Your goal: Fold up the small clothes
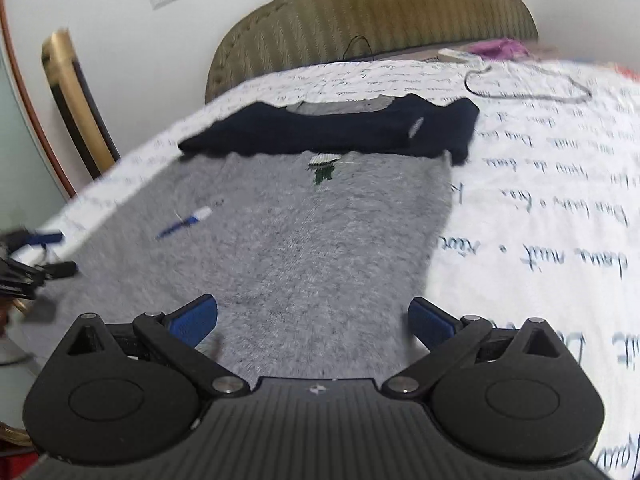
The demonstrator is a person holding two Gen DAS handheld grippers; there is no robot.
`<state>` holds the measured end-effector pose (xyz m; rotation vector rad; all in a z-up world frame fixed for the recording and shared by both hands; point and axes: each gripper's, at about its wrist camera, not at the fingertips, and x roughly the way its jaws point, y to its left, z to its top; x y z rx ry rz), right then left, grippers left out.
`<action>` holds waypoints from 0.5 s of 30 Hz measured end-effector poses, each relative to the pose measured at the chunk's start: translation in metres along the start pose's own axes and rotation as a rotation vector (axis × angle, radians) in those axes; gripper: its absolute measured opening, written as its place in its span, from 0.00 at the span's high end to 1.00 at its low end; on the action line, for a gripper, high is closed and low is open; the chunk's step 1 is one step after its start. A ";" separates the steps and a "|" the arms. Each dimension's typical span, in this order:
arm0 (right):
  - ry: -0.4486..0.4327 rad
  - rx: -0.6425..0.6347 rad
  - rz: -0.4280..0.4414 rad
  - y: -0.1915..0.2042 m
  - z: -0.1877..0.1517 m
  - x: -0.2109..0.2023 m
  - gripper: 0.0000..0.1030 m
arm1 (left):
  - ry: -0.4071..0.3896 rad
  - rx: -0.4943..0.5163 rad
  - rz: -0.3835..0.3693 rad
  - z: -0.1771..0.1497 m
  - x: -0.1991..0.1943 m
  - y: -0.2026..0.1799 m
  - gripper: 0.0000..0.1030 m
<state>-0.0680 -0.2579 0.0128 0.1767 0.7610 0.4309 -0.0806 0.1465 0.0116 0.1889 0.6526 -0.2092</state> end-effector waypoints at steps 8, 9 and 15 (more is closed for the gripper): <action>0.015 0.140 0.097 -0.029 -0.009 -0.032 0.00 | -0.018 -0.210 0.033 0.017 -0.053 0.050 0.05; 0.017 0.139 0.105 -0.030 -0.009 -0.033 0.00 | -0.022 -0.233 0.033 0.020 -0.063 0.057 0.05; 0.027 0.110 0.100 -0.025 -0.010 -0.035 0.00 | -0.127 -0.311 0.125 0.041 -0.112 0.089 0.05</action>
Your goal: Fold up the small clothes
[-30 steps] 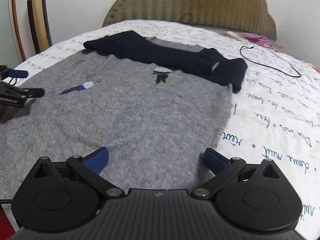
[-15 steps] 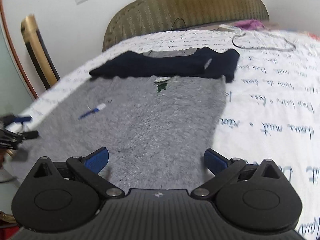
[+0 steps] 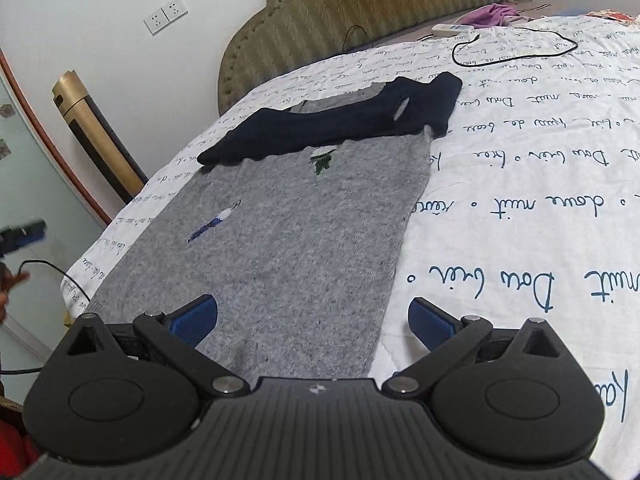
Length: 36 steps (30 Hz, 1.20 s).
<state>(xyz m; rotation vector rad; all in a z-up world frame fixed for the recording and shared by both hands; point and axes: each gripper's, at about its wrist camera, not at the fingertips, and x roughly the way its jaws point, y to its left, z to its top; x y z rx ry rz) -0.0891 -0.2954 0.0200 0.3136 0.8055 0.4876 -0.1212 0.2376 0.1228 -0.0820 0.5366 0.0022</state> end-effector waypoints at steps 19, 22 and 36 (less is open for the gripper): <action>0.065 -0.055 -0.049 0.001 -0.007 -0.013 0.00 | 0.208 0.208 -0.141 -0.028 0.051 -0.047 0.00; 0.117 -0.066 -0.037 -0.001 -0.012 -0.019 0.00 | 0.326 0.146 -0.242 -0.053 0.080 -0.041 0.00; 0.268 -0.087 0.213 0.031 -0.037 0.006 0.11 | 0.434 -0.049 -0.520 -0.080 0.109 -0.033 0.00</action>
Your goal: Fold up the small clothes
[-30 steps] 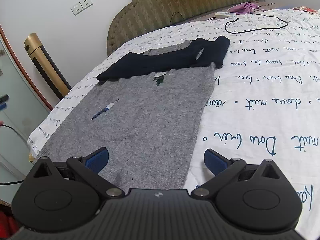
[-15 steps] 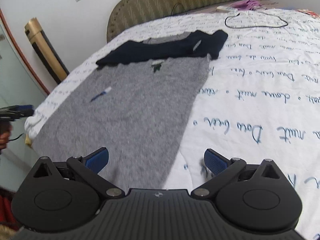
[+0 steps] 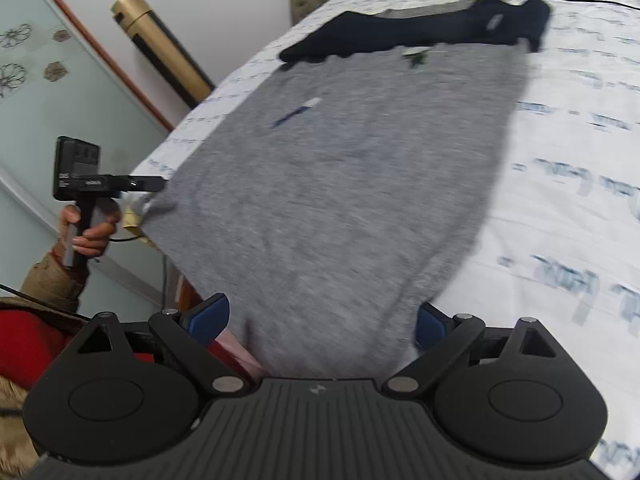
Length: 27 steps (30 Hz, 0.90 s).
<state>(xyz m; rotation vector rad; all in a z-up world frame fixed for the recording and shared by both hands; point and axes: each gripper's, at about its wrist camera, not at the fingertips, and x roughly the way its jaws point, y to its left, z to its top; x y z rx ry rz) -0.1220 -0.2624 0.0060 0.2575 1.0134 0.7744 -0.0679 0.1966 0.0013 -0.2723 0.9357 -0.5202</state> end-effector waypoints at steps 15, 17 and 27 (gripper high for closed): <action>-0.022 -0.094 0.050 0.044 0.021 0.049 0.13 | 0.039 0.121 -0.059 -0.001 0.042 -0.054 0.01; -0.024 -0.115 0.049 0.051 0.024 0.056 0.15 | 0.036 0.134 -0.047 -0.002 0.044 -0.059 0.07; -0.031 -0.101 0.028 0.055 0.036 0.074 0.75 | 0.052 0.128 0.023 0.001 0.050 -0.063 0.84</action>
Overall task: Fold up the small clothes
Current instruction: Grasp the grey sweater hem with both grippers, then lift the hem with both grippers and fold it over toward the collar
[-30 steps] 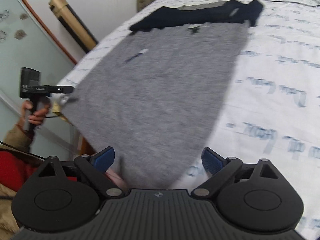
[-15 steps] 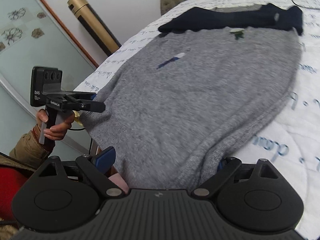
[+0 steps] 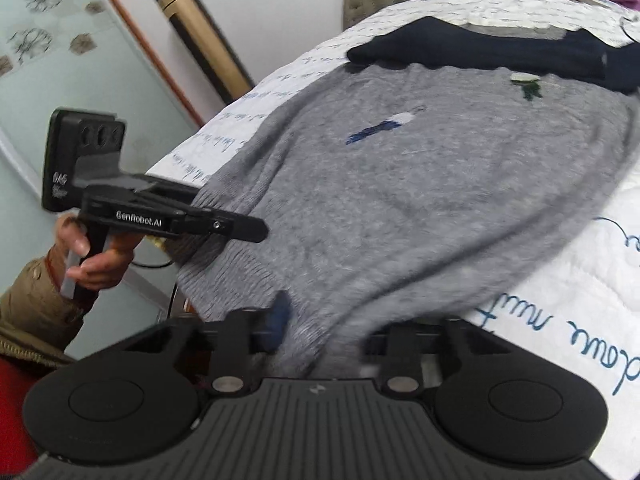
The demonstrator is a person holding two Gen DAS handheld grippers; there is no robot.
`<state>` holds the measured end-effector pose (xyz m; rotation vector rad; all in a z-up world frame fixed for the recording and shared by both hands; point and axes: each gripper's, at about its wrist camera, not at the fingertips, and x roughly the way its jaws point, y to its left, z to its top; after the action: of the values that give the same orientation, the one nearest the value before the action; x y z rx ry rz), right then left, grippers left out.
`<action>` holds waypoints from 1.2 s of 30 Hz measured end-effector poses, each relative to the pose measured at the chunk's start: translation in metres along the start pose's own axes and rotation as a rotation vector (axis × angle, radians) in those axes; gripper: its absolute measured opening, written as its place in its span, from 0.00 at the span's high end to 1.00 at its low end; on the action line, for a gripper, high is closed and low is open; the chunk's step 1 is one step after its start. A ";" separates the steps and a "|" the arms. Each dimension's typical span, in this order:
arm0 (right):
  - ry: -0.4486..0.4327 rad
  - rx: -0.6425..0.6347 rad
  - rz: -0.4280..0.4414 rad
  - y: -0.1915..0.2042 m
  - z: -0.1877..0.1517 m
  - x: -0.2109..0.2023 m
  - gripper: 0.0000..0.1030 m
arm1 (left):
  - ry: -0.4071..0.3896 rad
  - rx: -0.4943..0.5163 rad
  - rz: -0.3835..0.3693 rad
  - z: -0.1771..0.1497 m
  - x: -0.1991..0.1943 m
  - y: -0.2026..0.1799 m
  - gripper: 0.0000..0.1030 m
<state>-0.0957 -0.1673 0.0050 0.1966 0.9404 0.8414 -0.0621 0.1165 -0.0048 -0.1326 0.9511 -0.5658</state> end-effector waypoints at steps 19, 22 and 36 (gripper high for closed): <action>-0.175 -0.035 -0.053 -0.018 0.039 -0.034 0.80 | -0.143 0.025 0.033 0.053 -0.017 -0.026 0.89; -0.196 -0.036 -0.069 -0.024 0.047 -0.035 0.80 | -0.149 0.014 0.051 0.064 -0.013 -0.026 0.89; -0.299 0.034 -0.190 -0.070 0.087 -0.018 0.80 | -0.136 -0.035 0.199 0.139 0.037 -0.022 0.89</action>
<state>0.0049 -0.2097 0.0338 0.2510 0.6807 0.6006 0.0565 0.0598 0.0570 -0.1044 0.8307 -0.3520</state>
